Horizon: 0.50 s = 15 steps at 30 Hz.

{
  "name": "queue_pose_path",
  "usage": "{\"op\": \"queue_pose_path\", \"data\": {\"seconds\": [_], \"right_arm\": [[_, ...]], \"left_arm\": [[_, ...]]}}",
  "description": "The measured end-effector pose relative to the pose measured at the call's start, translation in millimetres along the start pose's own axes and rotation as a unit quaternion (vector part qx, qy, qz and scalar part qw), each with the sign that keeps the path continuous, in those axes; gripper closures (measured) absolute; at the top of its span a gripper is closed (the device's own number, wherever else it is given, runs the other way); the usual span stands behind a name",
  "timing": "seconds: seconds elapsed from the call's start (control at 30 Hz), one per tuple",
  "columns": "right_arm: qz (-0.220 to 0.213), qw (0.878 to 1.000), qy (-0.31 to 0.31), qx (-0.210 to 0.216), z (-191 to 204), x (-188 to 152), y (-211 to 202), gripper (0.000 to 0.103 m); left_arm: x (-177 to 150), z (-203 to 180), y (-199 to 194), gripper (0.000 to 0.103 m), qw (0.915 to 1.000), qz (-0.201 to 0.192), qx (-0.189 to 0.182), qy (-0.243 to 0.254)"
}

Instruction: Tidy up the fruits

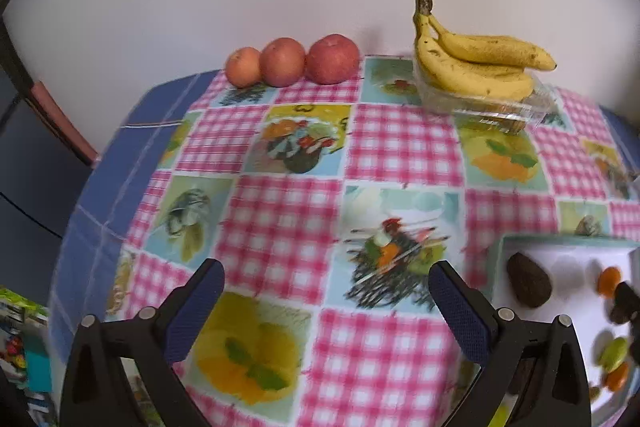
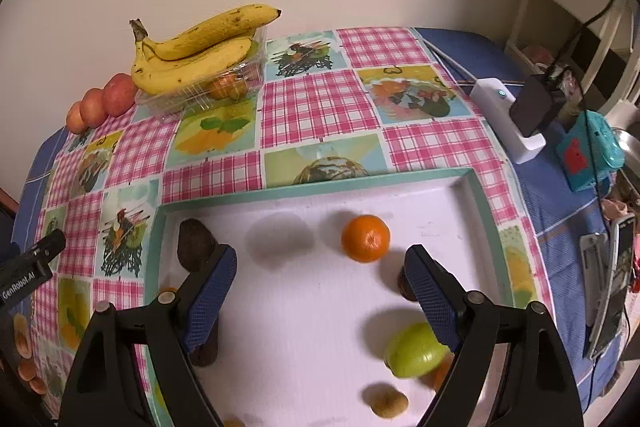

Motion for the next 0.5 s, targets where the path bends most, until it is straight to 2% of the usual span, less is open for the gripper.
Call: {"op": "queue_pose_path", "data": {"seconds": [0.17, 0.33, 0.5], "right_arm": [[0.010, 1.000, 0.000, -0.002, -5.8, -16.6, -7.0, 0.016], [0.025, 1.000, -0.007, -0.004, -6.7, -35.3, -10.1, 0.016], [0.029, 1.000, -0.011, -0.003, -5.9, -53.9, -19.2, 0.016]], "left_arm": [[-18.6, 4.0, -11.6, 0.000, 1.0000, 0.000, -0.006, -0.006], [-44.0, -2.2, -23.0, 0.000, 0.9997, 0.005, 0.005, 0.023], [-65.2, 0.1, -33.1, 0.000, 0.9995, 0.009, 0.000, 0.030]]}}
Point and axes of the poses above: each gripper's, at about its wrist camera, not at the fingertips, and y roughly the way its jaws point, z to its left, x to its top, the point moved 5 cm from there along y, roughly the way its jaws point, and after that the axes turned 7 degrees about y, right-handed, at the moved point
